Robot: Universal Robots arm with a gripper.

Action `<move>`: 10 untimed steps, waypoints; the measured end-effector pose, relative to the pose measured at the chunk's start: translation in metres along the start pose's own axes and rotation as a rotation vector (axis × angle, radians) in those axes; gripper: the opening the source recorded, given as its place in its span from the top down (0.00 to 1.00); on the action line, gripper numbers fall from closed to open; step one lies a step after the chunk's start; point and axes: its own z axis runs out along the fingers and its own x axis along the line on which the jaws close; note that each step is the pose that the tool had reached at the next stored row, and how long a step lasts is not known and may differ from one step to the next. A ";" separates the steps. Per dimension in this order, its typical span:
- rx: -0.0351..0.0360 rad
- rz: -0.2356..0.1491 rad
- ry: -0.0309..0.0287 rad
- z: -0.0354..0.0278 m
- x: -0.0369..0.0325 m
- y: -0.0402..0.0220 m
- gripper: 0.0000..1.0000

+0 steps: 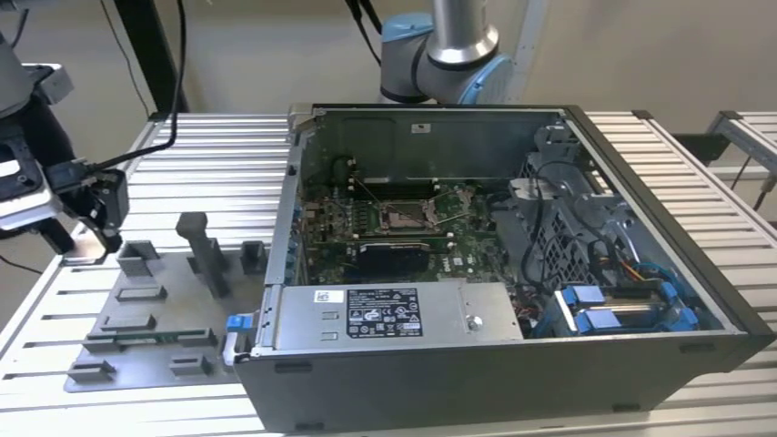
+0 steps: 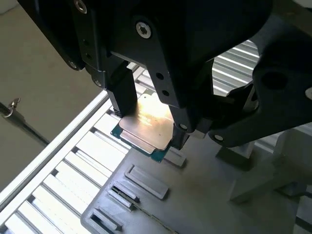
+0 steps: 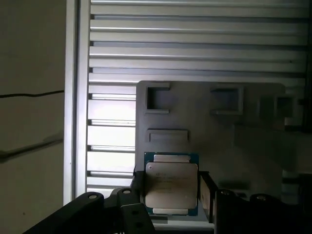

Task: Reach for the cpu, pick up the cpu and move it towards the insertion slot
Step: 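Pick up the cpu and move it towards the insertion slot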

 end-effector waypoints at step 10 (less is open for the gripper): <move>0.0000 0.000 -0.0001 -0.0118 0.0002 0.0005 1.00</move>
